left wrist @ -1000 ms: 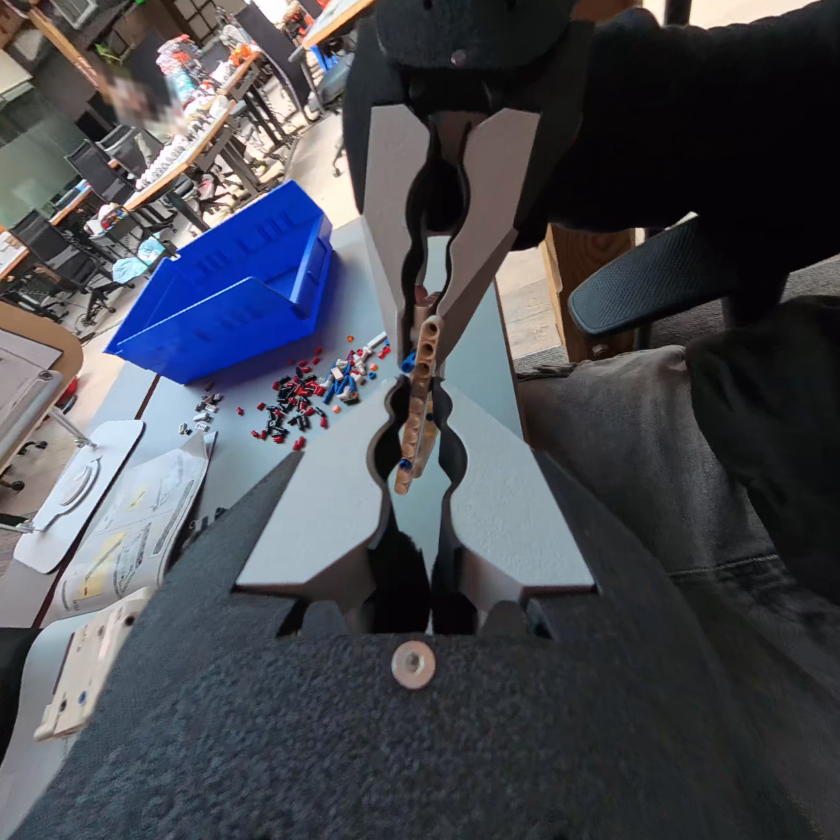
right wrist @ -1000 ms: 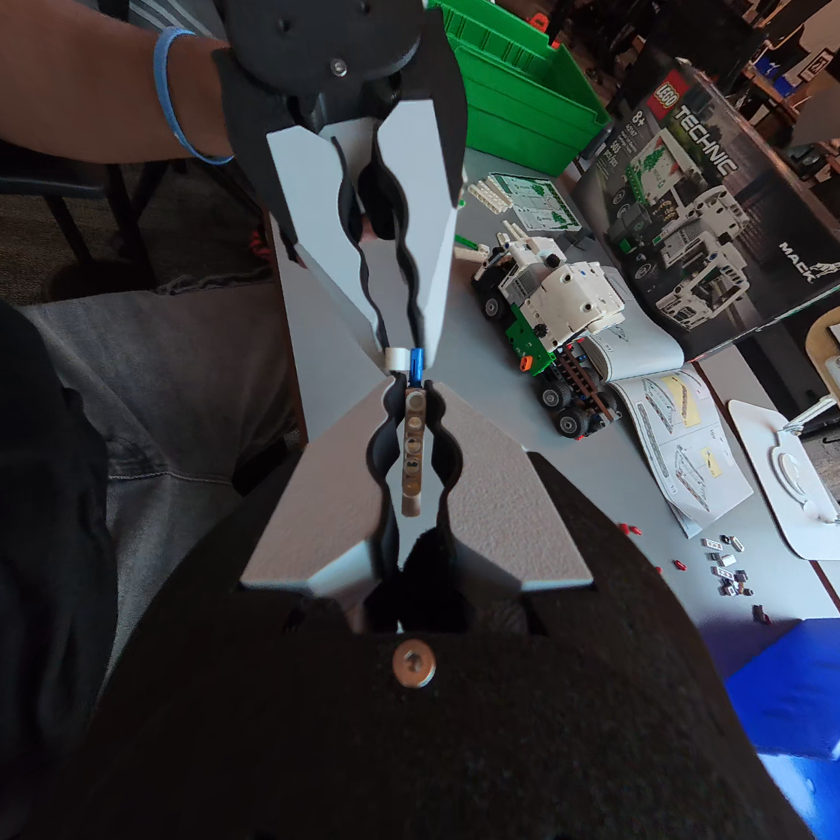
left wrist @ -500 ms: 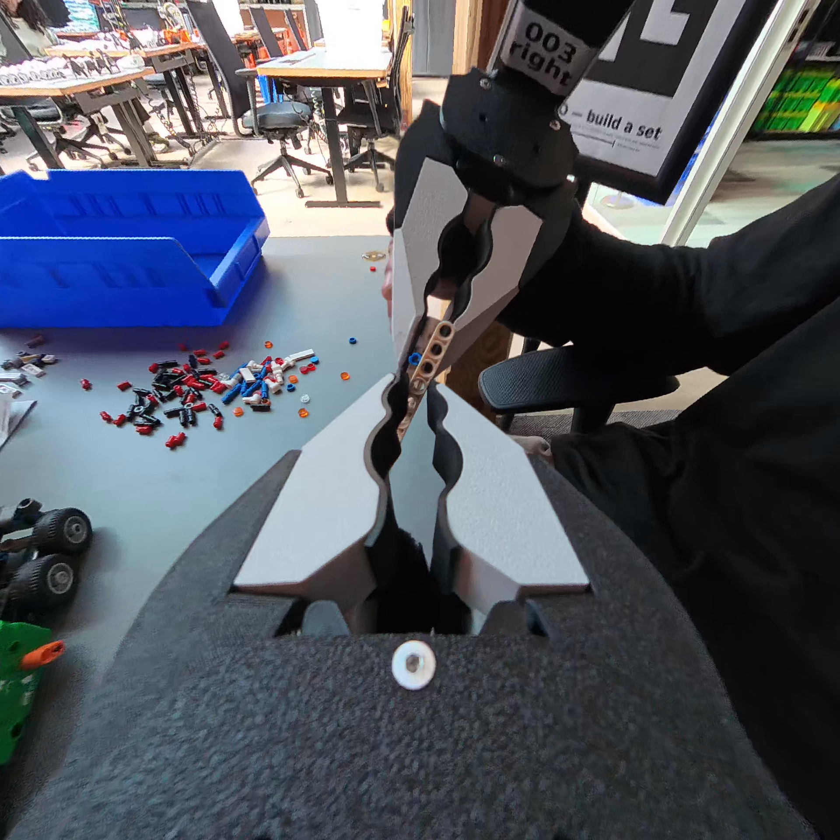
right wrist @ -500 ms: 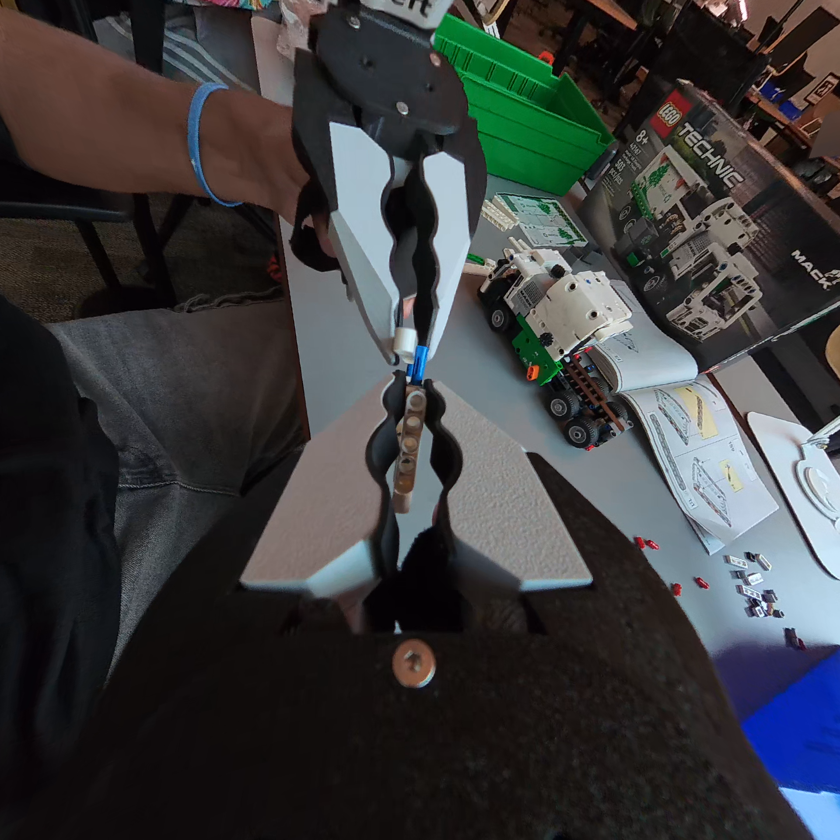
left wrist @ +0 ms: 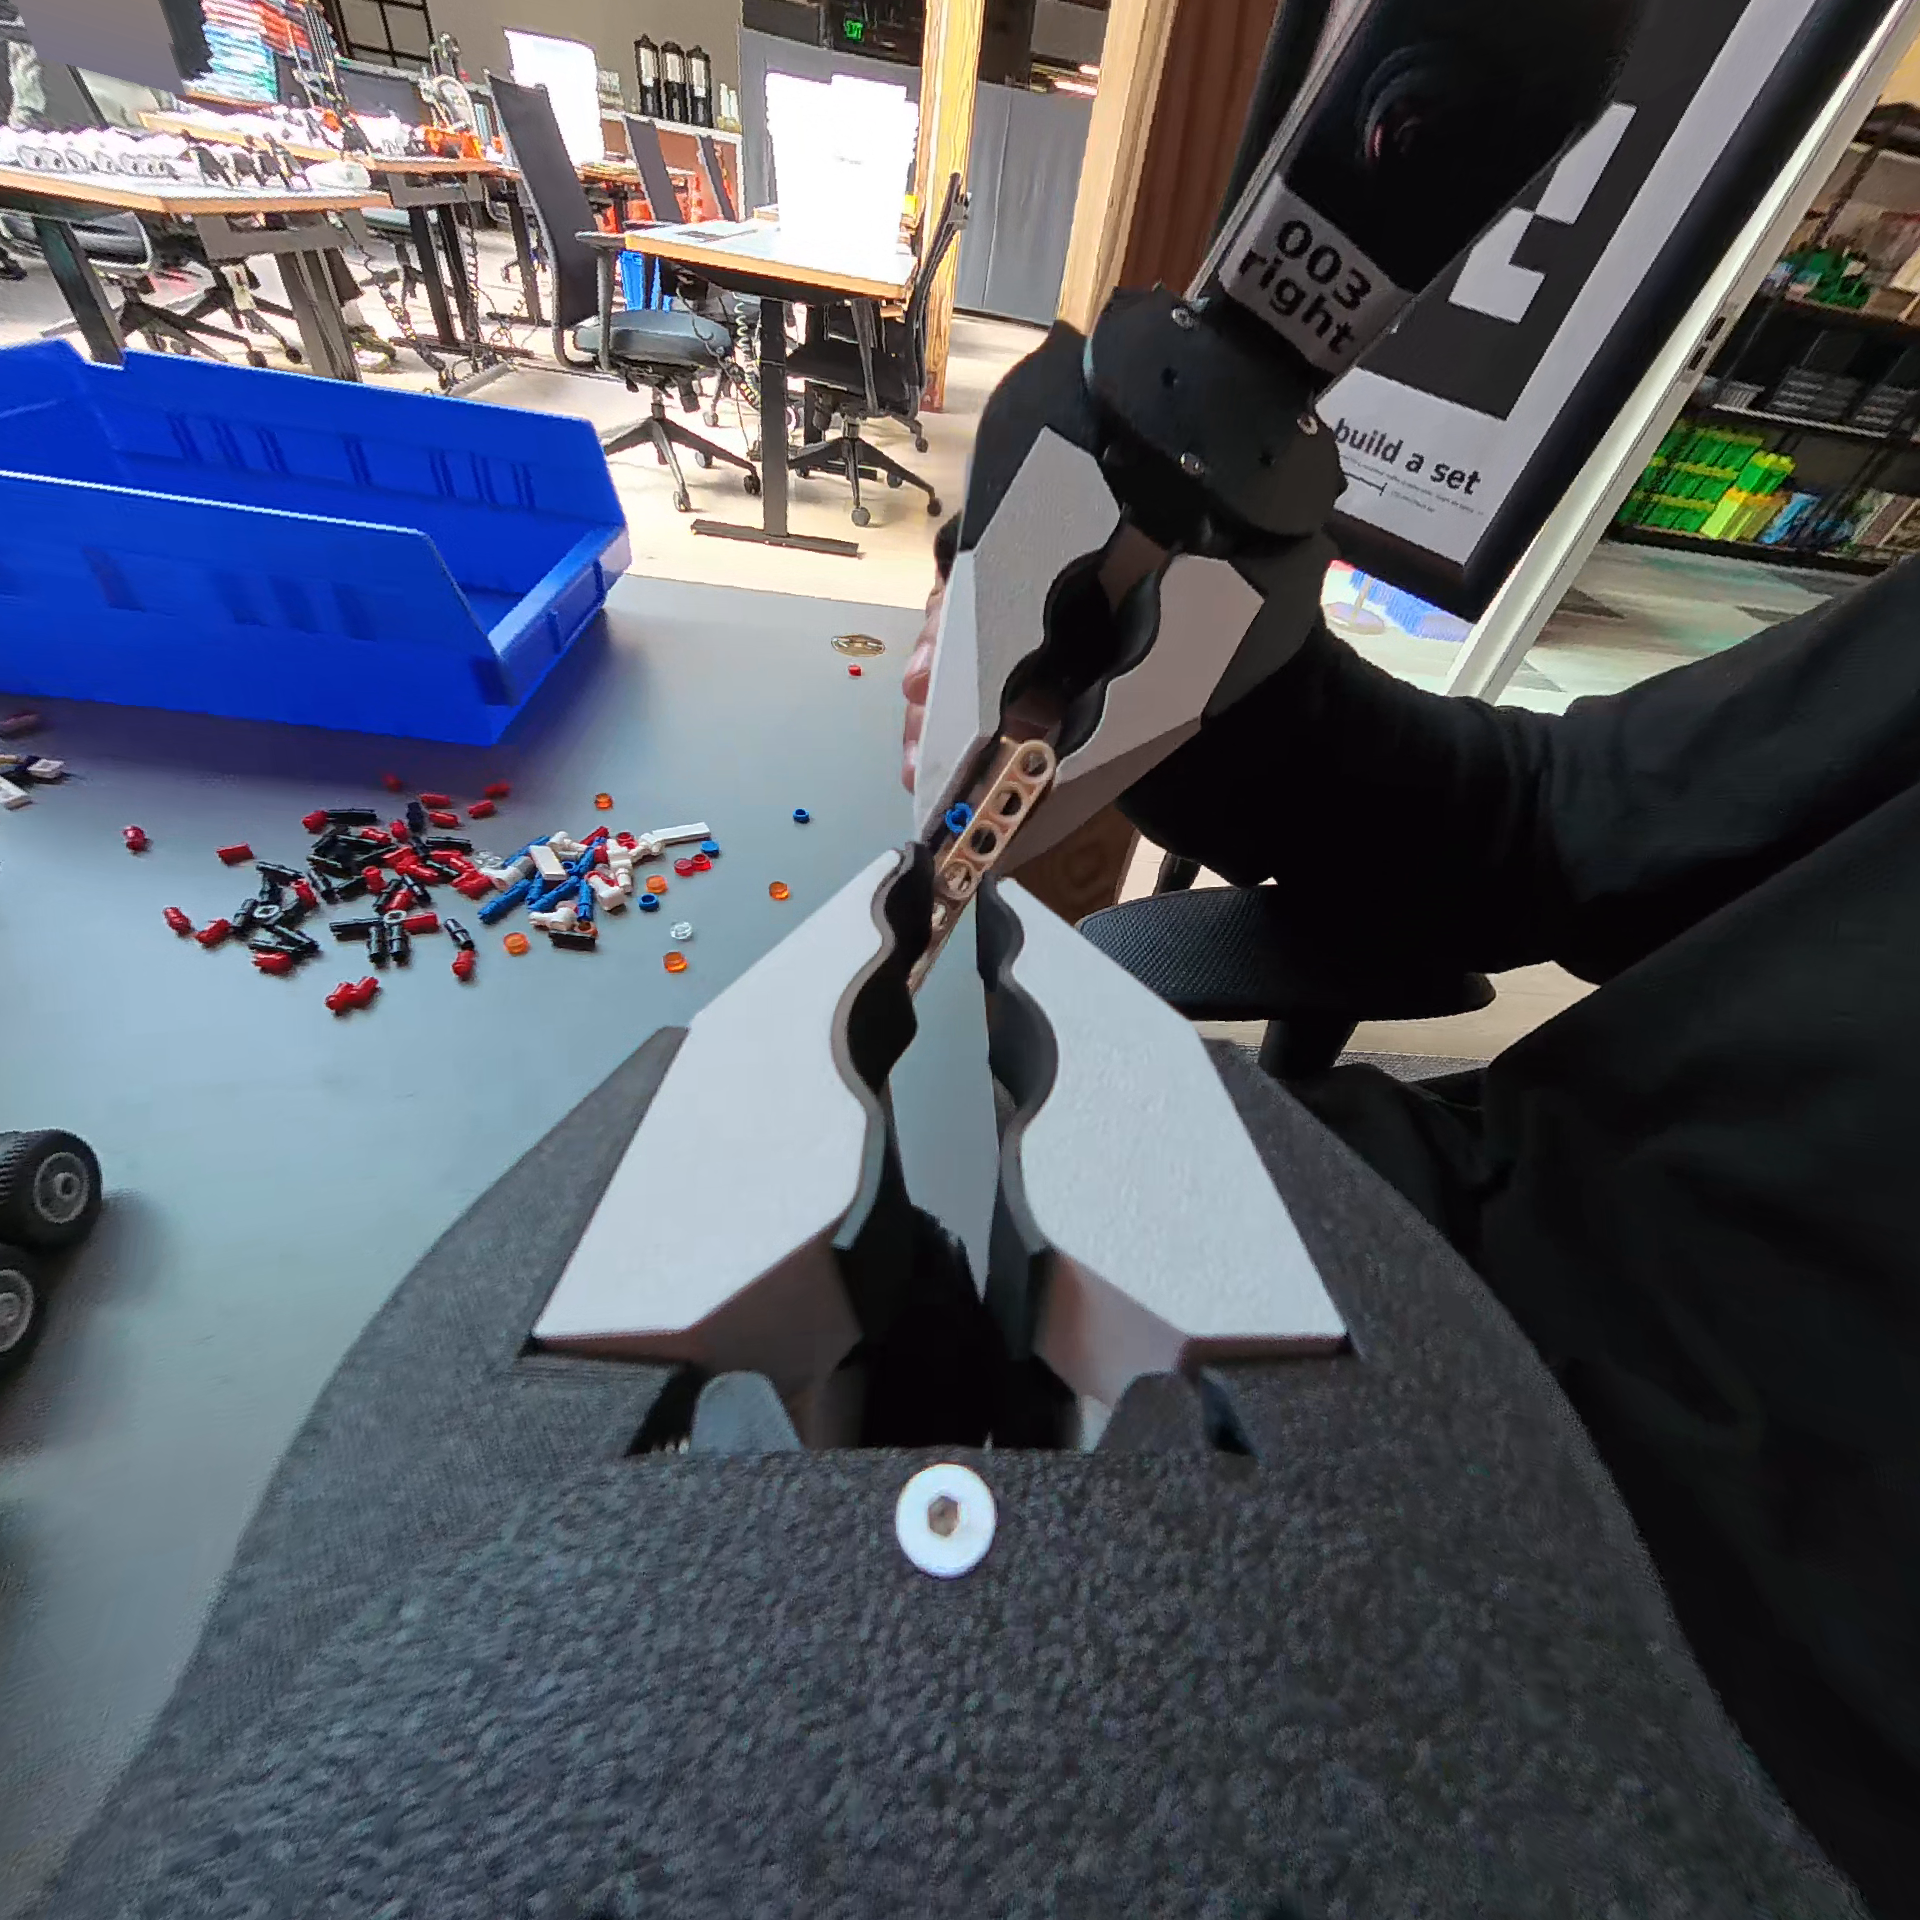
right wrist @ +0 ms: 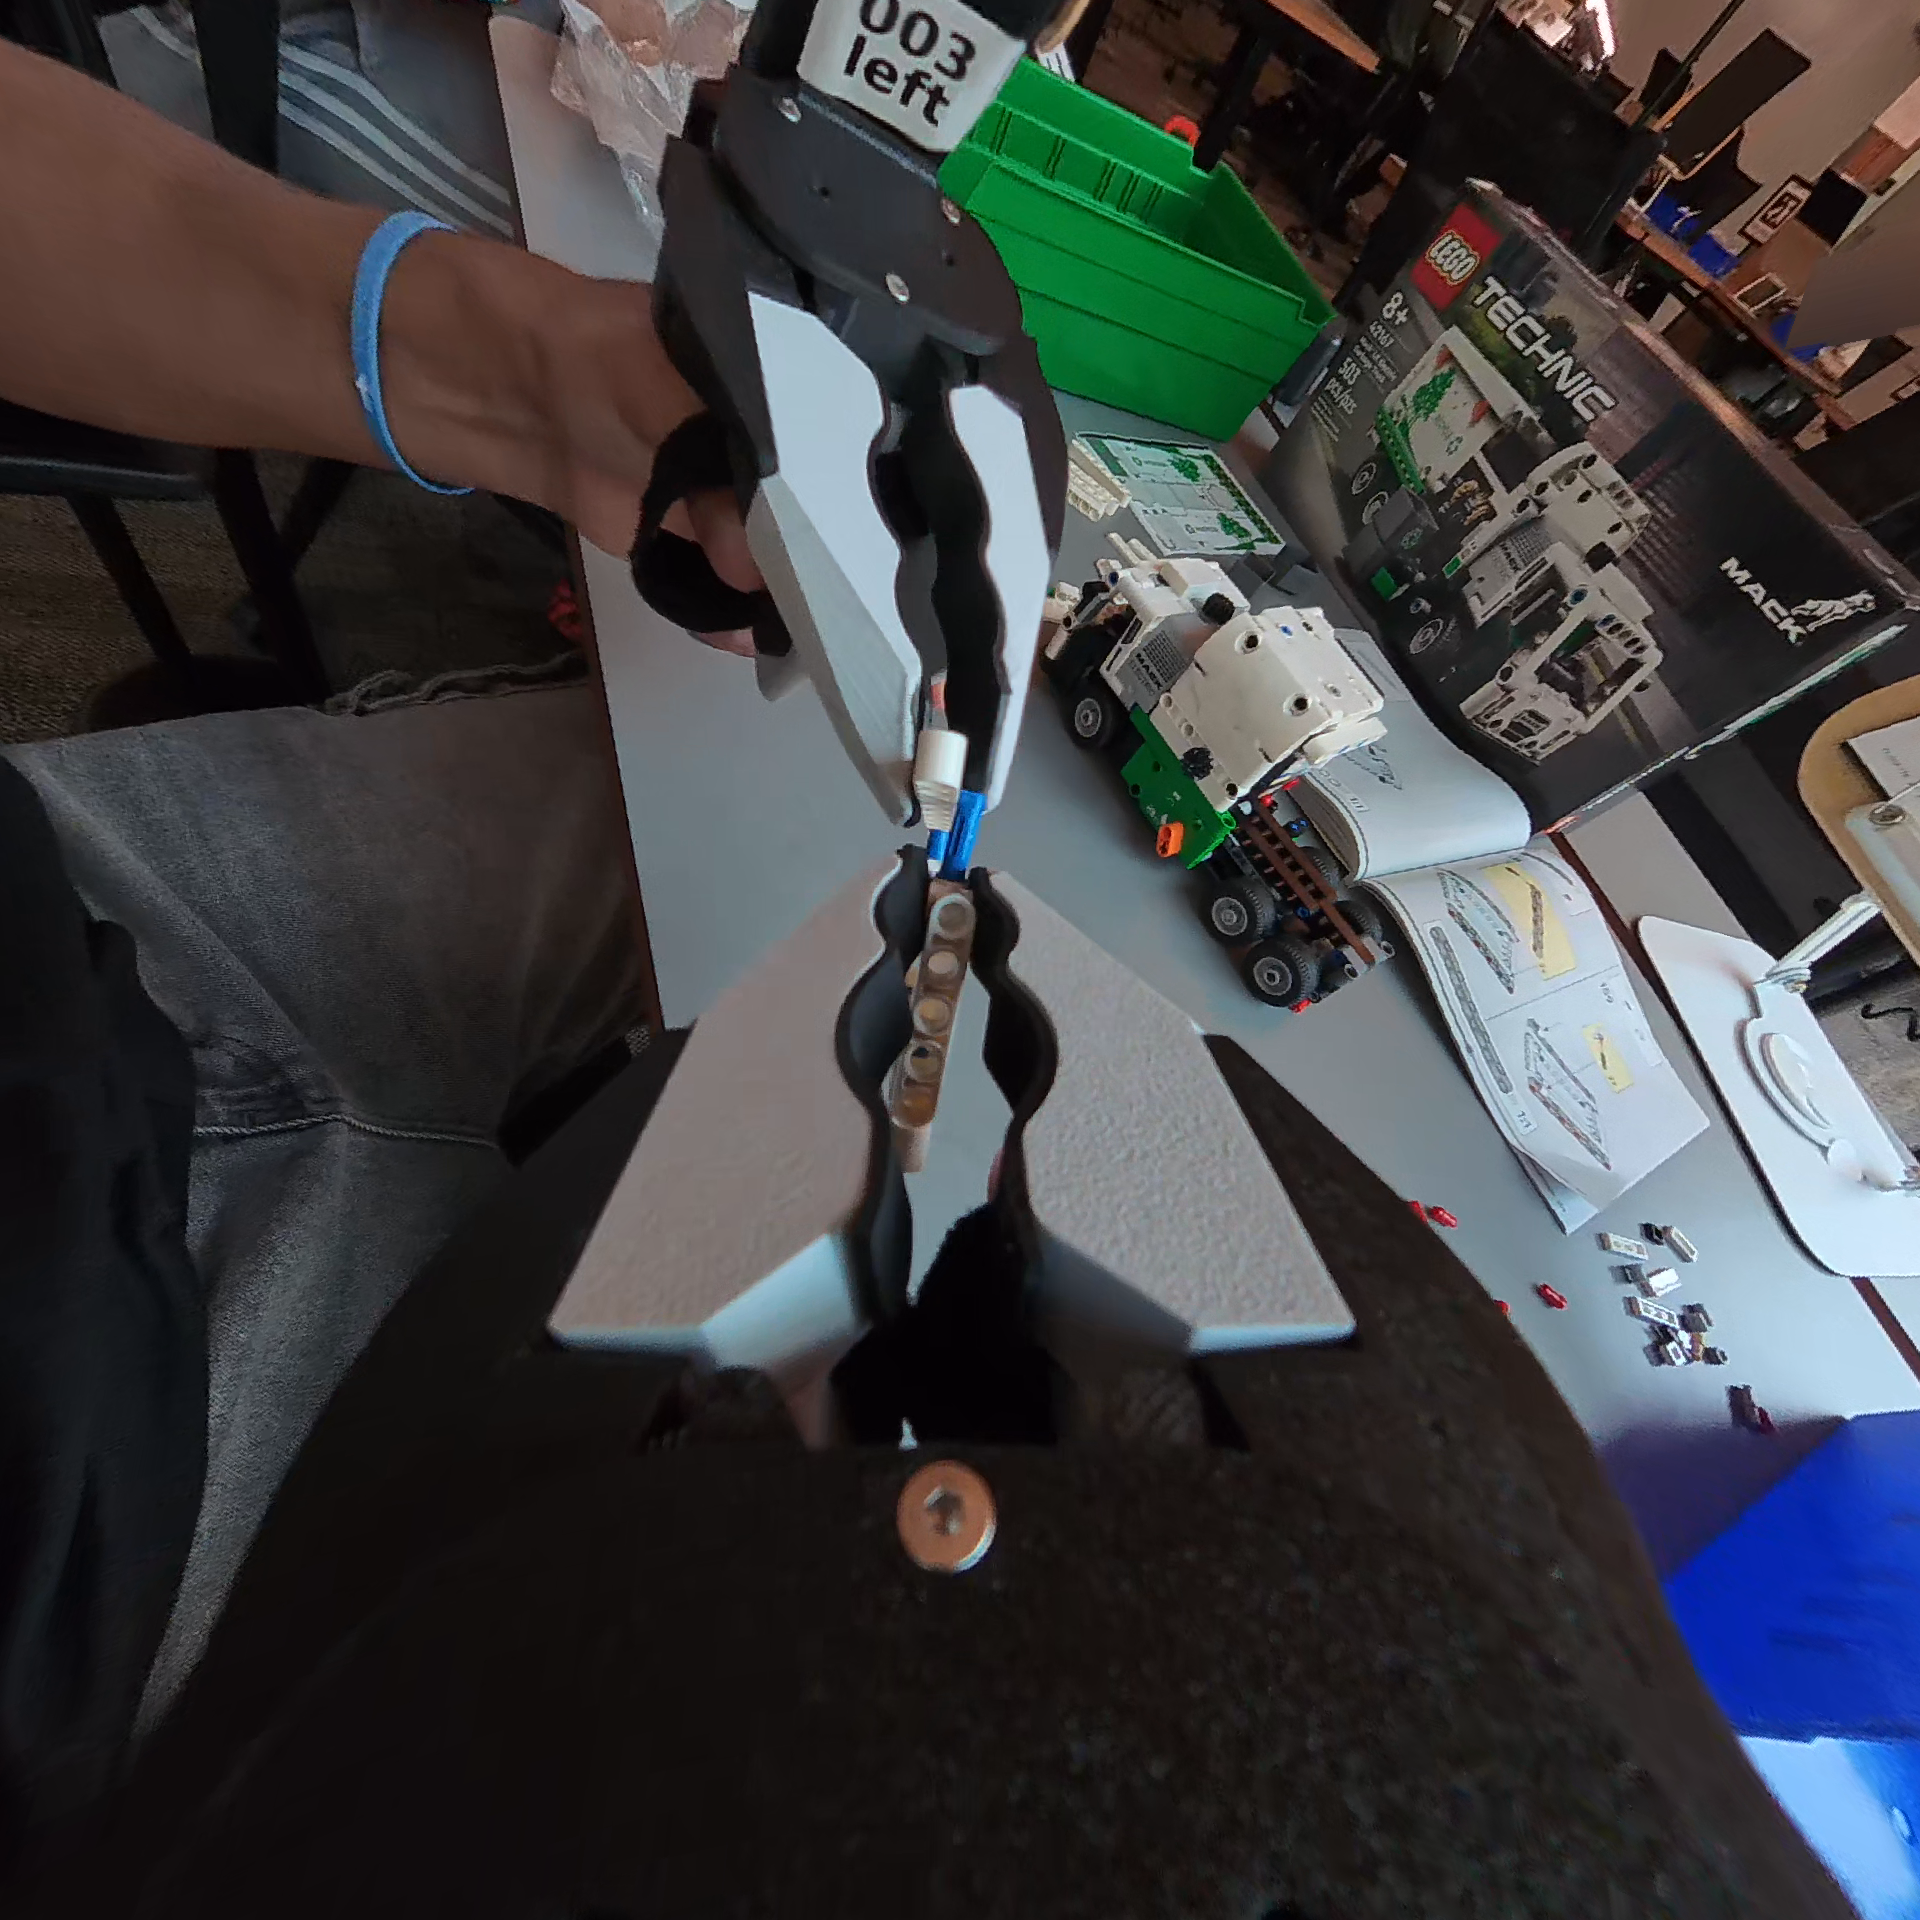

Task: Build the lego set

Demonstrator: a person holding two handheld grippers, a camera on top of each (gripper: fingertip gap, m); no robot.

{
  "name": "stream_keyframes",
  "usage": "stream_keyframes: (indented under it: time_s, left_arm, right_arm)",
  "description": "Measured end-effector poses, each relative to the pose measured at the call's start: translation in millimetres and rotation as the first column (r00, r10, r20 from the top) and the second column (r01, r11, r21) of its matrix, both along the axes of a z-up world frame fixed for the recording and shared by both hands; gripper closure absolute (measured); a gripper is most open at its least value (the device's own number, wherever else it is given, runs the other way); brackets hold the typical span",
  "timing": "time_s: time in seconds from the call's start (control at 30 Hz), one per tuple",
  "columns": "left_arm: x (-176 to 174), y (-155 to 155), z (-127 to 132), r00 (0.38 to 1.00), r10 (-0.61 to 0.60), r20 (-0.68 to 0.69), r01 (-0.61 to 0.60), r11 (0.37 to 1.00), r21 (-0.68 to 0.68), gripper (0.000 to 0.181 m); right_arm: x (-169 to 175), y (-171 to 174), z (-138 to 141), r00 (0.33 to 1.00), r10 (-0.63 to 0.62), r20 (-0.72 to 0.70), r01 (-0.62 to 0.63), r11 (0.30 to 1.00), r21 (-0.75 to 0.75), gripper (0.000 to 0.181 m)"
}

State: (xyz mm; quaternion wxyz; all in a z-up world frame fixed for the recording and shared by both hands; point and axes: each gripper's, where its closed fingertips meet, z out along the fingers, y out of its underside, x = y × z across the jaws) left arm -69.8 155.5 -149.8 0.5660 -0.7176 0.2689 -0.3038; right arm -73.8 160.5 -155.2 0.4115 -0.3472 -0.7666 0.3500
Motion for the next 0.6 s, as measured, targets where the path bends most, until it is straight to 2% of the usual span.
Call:
stream_keyframes:
  time_s: [0.1, 0.2, 0.27, 0.33, 0.4, 0.43, 0.5, 0.53, 0.6]
  left_arm:
    - [-2, 4, -1, 0.999, 0.022, 0.024, -0.022, 1.0, -0.015, 0.175]
    - [-3, 8, -1, 0.999, 0.046, 0.013, -0.047, 0.999, 0.01, 0.174]
    - [-1, 9, -8, 0.99, 0.071, -0.12, -0.062, 0.995, 0.078, 0.174]
    - [2, 5, -12, 0.963, 0.086, -0.255, -0.048, 0.988, 0.149, 0.172]
    - [-2, -4, -7, 0.944, 0.095, -0.315, -0.037, 0.982, 0.187, 0.167]
    - [-8, -9, -7, 0.935, 0.101, -0.339, -0.044, 0.984, 0.173, 0.158]
    - [-24, -20, -13, 0.922, 0.117, -0.369, -0.073, 0.989, 0.13, 0.141]
    - [-30, -24, -16, 0.925, 0.132, -0.355, -0.091, 0.988, 0.128, 0.14]
    - [-32, -27, -21, 0.957, 0.135, -0.255, -0.107, 0.987, 0.12, 0.138]
  right_arm:
    - [-1, 4, -2, 1.0, -0.021, 0.001, 0.021, 0.999, 0.028, 0.175]
    - [-2, 8, -1, 0.999, -0.031, 0.018, 0.032, 0.999, -0.024, 0.175]
    - [-1, 7, -5, 0.999, -0.022, 0.04, 0.024, 0.999, -0.043, 0.175]
    - [0, 3, -6, 1.0, -0.002, 0.025, 0.002, 1.0, 0.007, 0.175]
    - [0, -5, 4, 0.997, 0.04, -0.059, -0.038, 0.998, 0.044, 0.175]
    - [1, -7, 10, 0.994, 0.05, -0.092, -0.047, 0.998, 0.032, 0.175]
    - [4, -11, 19, 0.987, 0.084, -0.136, -0.093, 0.994, -0.056, 0.175]
    - [5, -14, 21, 0.985, 0.103, -0.142, -0.123, 0.982, -0.145, 0.175]
    - [4, -17, 25, 0.974, 0.13, -0.184, -0.189, 0.914, -0.359, 0.173]
